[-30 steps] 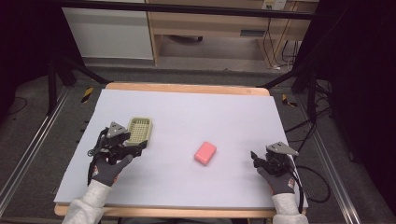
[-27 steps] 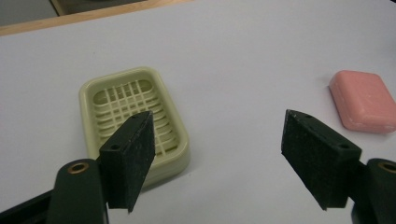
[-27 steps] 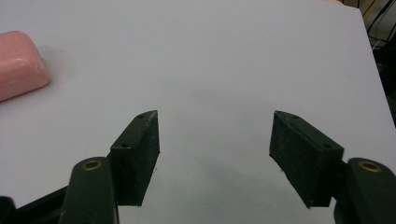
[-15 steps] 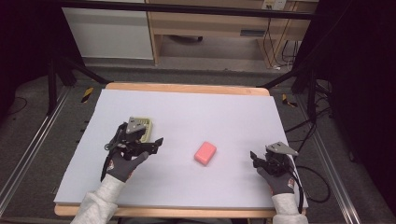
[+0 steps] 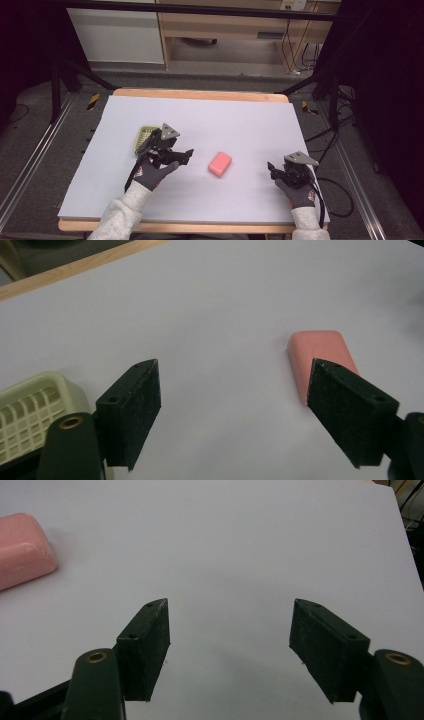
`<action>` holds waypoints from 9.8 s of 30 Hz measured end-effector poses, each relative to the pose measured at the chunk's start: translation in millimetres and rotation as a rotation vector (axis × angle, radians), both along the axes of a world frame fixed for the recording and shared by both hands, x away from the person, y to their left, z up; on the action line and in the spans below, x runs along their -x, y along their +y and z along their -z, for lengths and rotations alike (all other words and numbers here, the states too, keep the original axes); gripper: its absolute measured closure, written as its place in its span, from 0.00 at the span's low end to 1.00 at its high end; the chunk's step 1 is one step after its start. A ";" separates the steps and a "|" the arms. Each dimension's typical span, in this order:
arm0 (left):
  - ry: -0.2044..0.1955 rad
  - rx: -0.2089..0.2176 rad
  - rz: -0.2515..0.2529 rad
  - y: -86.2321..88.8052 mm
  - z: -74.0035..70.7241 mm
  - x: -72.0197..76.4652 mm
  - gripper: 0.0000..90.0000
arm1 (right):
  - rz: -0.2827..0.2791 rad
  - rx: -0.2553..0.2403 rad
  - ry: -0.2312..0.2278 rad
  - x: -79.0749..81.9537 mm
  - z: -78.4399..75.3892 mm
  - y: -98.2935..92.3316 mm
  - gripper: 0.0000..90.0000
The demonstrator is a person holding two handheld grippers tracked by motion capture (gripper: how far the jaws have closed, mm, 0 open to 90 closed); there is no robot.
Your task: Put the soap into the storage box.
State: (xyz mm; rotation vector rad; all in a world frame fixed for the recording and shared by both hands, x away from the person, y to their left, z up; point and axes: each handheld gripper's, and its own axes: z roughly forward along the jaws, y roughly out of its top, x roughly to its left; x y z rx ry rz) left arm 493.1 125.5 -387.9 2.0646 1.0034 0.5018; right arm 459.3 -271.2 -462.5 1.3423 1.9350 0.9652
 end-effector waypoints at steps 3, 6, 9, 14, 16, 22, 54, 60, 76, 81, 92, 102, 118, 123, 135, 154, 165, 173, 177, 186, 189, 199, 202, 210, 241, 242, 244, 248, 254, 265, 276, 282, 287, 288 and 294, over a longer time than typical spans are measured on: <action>0.004 -0.010 0.019 -9.4 0.3 -1.2 0.23 | 0.003 0.000 0.002 -0.1 0.0 -0.2 0.36; 0.009 -0.022 0.035 -18.8 0.2 -2.9 0.22 | 0.004 0.002 0.002 -0.6 0.1 -0.7 0.36; 0.017 -0.032 0.051 -28.4 0.7 -4.4 0.22 | 0.007 0.003 0.003 -0.8 0.1 -1.1 0.36; 0.032 -0.043 0.073 -45.3 5.4 -7.4 0.20 | 0.010 0.005 -0.001 -0.9 -0.1 -1.8 0.36; 0.033 -0.048 0.077 -47.8 6.3 -8.1 0.20 | 0.008 0.005 -0.001 -1.0 -0.2 -2.1 0.36; 0.046 -0.058 0.094 -62.5 12.3 -10.7 0.19 | 0.011 0.002 0.005 -1.7 0.4 -2.1 0.36; 0.174 -0.156 0.155 -117.9 51.3 -17.5 0.17 | 0.004 -0.019 0.037 -3.4 -0.5 -2.2 0.41; 0.191 -0.174 0.140 -121.3 57.3 -22.9 0.19 | -0.002 -0.011 0.046 -3.4 -0.1 -0.6 0.42; 0.245 -0.205 0.137 -129.1 70.3 -32.4 0.27 | -0.007 -0.010 0.053 -4.7 1.1 -1.7 0.43; 0.257 -0.202 0.136 -130.6 70.8 -31.7 0.33 | -0.007 -0.010 0.052 -4.6 1.2 -1.6 0.43; 0.272 -0.214 0.118 -132.6 73.6 -32.7 0.37 | -0.014 0.000 0.055 -5.2 2.3 -1.7 0.44; 0.277 -0.217 0.123 -130.4 72.4 -33.6 0.41 | -0.013 -0.005 0.063 -5.2 2.8 -1.4 0.44; 0.251 -0.198 0.150 -116.1 54.6 -25.7 0.41 | -0.013 -0.014 0.067 -4.6 2.8 -1.3 0.44; 0.229 -0.176 0.144 -101.4 41.5 -21.8 0.41 | -0.009 -0.011 0.063 -4.5 3.4 -1.5 0.44; 0.198 -0.135 0.090 -59.6 18.3 -19.1 0.41 | -0.008 -0.008 0.054 -3.0 4.4 -2.7 0.44; 0.166 -0.113 -0.031 5.3 -0.9 -19.9 0.41 | -0.001 0.014 0.053 -3.2 5.4 -0.9 0.44; 0.174 -0.111 -0.102 31.1 1.9 -33.8 0.41 | -0.004 0.017 0.052 -3.6 6.1 -0.5 0.44; 0.169 -0.108 -0.136 41.0 2.5 -41.2 0.41 | -0.005 0.015 0.050 -3.9 6.1 0.0 0.44; 0.171 -0.098 -0.150 44.7 2.6 -44.6 0.41 | -0.005 0.015 0.050 -3.8 5.9 0.0 0.44; 0.177 -0.084 -0.186 51.7 6.0 -53.7 0.41 | -0.001 0.008 0.051 -3.5 5.2 0.3 0.44; 0.180 -0.087 -0.196 54.4 7.4 -56.8 0.41 | -0.001 0.006 0.050 -3.3 5.2 0.8 0.44; 0.179 -0.091 -0.241 65.7 9.8 -64.8 0.41 | -0.009 0.013 0.042 -3.9 4.9 1.1 0.44; 0.182 -0.093 -0.253 68.3 12.1 -66.7 0.41 | -0.007 0.009 0.041 -4.0 4.6 1.3 0.43; 0.200 -0.092 -0.287 78.5 20.3 -72.1 0.41 | -0.010 0.000 0.035 -3.7 3.4 2.5 0.42; 0.232 -0.099 -0.354 89.3 45.5 -83.9 0.41 | -0.015 0.011 0.041 -4.4 4.3 4.0 0.42; 0.235 -0.100 -0.355 89.5 46.3 -84.0 0.41 | -0.015 0.012 0.042 -4.4 4.4 4.1 0.42; 0.234 -0.102 -0.358 90.1 47.6 -84.0 0.41 | -0.014 0.018 0.039 -4.6 4.7 4.3 0.42; 0.234 -0.107 -0.365 91.1 51.0 -83.6 0.41 | -0.015 0.021 0.038 -4.7 4.7 4.4 0.42; 0.239 -0.103 -0.370 93.5 54.2 -83.4 0.41 | -0.016 0.017 0.040 -4.5 4.7 4.6 0.42; 0.237 -0.094 -0.369 93.4 57.0 -82.9 0.41 | -0.016 0.019 0.039 -4.6 5.1 5.4 0.41; 0.203 -0.049 -0.352 96.7 50.3 -78.5 0.33 | -0.015 0.019 0.038 -4.9 5.3 5.3 0.40; 0.168 -0.051 -0.336 99.2 37.5 -70.3 0.30 | -0.015 0.014 0.035 -4.5 4.6 4.9 0.40; 0.138 -0.039 -0.308 101.2 33.9 -60.0 0.27 | -0.011 0.007 0.037 -4.4 4.5 5.8 0.39; 0.135 -0.036 -0.302 101.5 33.9 -58.1 0.26 | -0.013 0.004 0.038 -4.5 4.5 5.9 0.39; 0.116 0.002 -0.254 106.6 35.4 -42.6 0.26 | -0.004 -0.010 0.044 -4.7 4.9 3.7 0.37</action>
